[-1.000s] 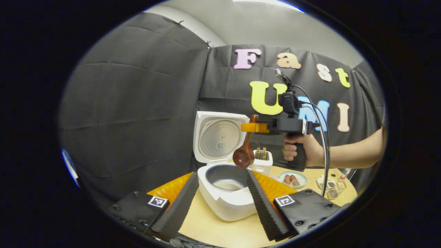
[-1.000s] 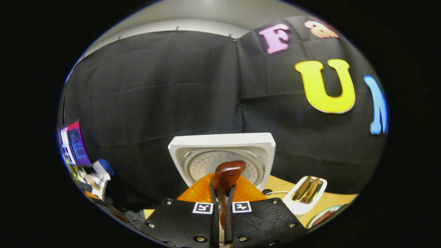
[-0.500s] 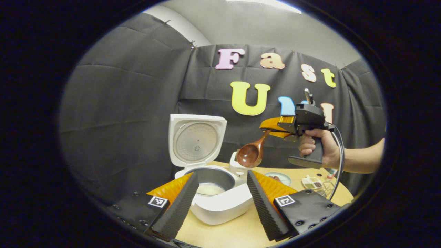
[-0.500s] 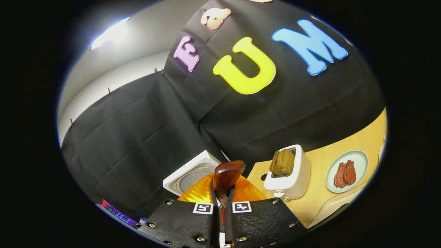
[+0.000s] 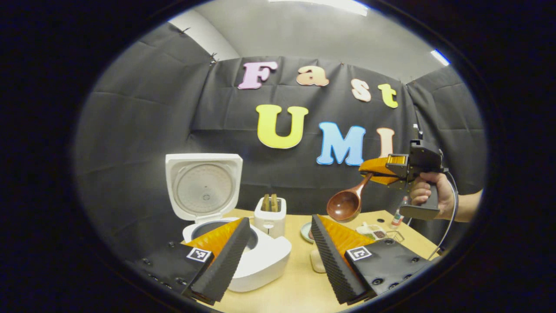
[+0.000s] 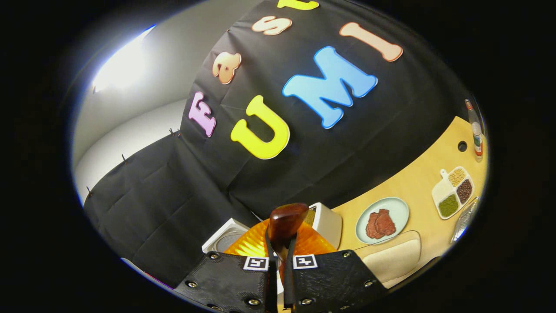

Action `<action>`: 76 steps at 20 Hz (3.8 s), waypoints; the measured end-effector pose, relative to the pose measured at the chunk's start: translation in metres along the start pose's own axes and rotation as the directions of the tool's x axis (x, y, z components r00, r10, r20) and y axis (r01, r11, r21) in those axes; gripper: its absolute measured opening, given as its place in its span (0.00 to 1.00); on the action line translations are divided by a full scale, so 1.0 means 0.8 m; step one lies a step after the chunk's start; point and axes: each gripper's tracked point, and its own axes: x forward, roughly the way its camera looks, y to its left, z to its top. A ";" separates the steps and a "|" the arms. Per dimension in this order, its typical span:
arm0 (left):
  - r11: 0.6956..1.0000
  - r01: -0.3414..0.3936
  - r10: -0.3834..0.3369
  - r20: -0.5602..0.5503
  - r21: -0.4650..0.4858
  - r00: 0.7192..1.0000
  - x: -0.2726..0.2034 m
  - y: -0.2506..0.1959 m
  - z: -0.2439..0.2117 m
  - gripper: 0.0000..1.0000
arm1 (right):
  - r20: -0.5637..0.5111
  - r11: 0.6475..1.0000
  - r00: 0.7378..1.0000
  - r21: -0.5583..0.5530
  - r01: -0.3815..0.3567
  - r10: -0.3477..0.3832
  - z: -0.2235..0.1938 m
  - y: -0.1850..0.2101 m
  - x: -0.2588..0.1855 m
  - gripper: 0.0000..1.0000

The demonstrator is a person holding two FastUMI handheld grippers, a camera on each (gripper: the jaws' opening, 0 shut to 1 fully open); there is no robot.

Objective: Close the left gripper, press the button to open the rice cooker; take a wooden spoon from the chopstick holder with the right hand, scoop a spoonful of rice and pour it into the rice cooker, then put the wooden spoon back into the chopstick holder.

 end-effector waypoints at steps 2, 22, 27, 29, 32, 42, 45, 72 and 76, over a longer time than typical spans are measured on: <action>1.000 0.026 -0.026 0.006 -0.002 1.000 0.011 -0.017 0.004 0.99 | 0.030 0.999 0.999 0.014 0.038 -0.038 0.015 -0.024 -0.026 0.06; 0.999 0.022 -0.022 -0.013 0.027 1.000 0.042 -0.102 0.007 0.97 | 0.196 0.885 0.872 -0.035 0.464 -0.449 0.123 -0.276 -0.170 0.06; 0.999 0.009 -0.008 -0.027 0.033 1.000 0.048 -0.107 0.004 0.97 | 0.193 0.827 0.825 -0.095 0.555 -0.531 0.111 -0.313 -0.180 0.06; 0.999 0.005 -0.004 -0.030 0.037 1.000 0.051 -0.106 0.004 0.99 | 0.184 0.814 0.816 -0.108 0.571 -0.548 0.105 -0.325 -0.176 0.06; 0.999 -0.010 0.011 -0.027 0.053 1.000 0.047 -0.101 0.007 0.97 | 0.160 0.797 0.805 -0.129 0.590 -0.571 0.089 -0.346 -0.164 0.06; 0.997 -0.045 0.048 -0.045 0.060 0.998 0.029 -0.083 0.003 0.97 | 0.129 0.708 0.727 -0.169 0.686 -0.674 0.042 -0.409 -0.132 0.06; 0.997 -0.045 0.048 -0.050 0.060 0.998 0.026 -0.079 0.000 0.97 | 0.130 0.708 0.720 -0.132 0.694 -0.682 0.036 -0.418 -0.133 0.09; 0.961 -0.267 0.273 0.072 -0.075 0.959 0.163 0.150 0.207 0.96 | 0.210 0.687 0.803 -0.426 0.588 -0.557 0.082 -0.220 -0.229 0.97; 0.943 -0.323 0.328 0.065 -0.075 0.942 0.206 0.203 0.225 0.97 | 0.152 0.701 0.795 -0.396 0.593 -0.587 0.062 -0.226 -0.224 0.97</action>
